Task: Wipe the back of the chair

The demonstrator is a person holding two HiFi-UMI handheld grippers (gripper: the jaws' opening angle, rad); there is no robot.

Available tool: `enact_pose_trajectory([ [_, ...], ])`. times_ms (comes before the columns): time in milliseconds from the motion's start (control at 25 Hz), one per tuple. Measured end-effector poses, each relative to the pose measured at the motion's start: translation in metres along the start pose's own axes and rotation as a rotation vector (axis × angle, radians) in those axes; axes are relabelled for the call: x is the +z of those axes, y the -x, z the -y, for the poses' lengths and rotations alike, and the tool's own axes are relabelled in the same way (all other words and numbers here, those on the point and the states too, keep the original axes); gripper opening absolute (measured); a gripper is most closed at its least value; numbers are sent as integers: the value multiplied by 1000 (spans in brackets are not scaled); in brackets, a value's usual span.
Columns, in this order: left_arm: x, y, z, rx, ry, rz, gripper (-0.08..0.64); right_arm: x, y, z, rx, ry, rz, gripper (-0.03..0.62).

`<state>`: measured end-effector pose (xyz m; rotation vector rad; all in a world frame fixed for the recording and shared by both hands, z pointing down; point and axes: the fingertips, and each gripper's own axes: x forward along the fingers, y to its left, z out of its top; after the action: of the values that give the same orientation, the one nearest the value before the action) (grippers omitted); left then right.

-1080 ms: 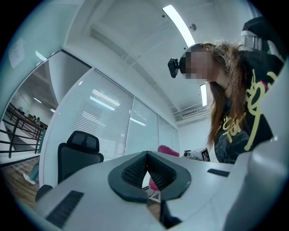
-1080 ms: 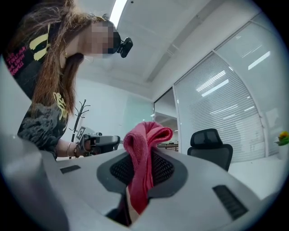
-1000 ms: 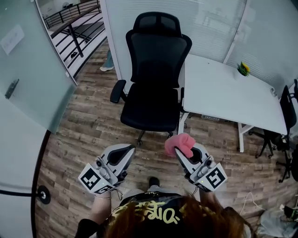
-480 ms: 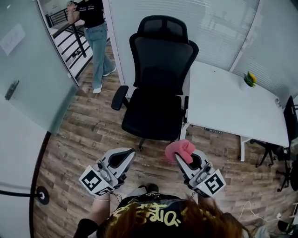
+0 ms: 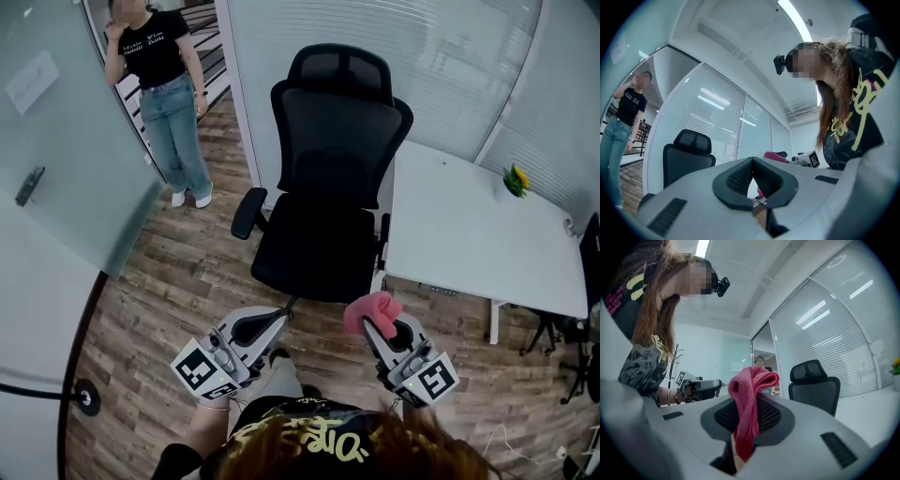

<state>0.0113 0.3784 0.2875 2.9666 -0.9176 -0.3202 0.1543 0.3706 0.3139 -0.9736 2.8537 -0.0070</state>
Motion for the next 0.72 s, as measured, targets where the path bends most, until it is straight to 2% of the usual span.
enact_pose_trajectory([
  [240,-6,-2,-32,-7,-17,-2,-8,-1,-31,13,-3,9,27,67],
  [360,-11,-5,-55,-32,-17,-11,-8,-13,-49,23,-29,-2,10,67],
  [720,5,-32,-167,-62,-66,-18,-8,-4,-159,73,-46,-9,59,67],
])
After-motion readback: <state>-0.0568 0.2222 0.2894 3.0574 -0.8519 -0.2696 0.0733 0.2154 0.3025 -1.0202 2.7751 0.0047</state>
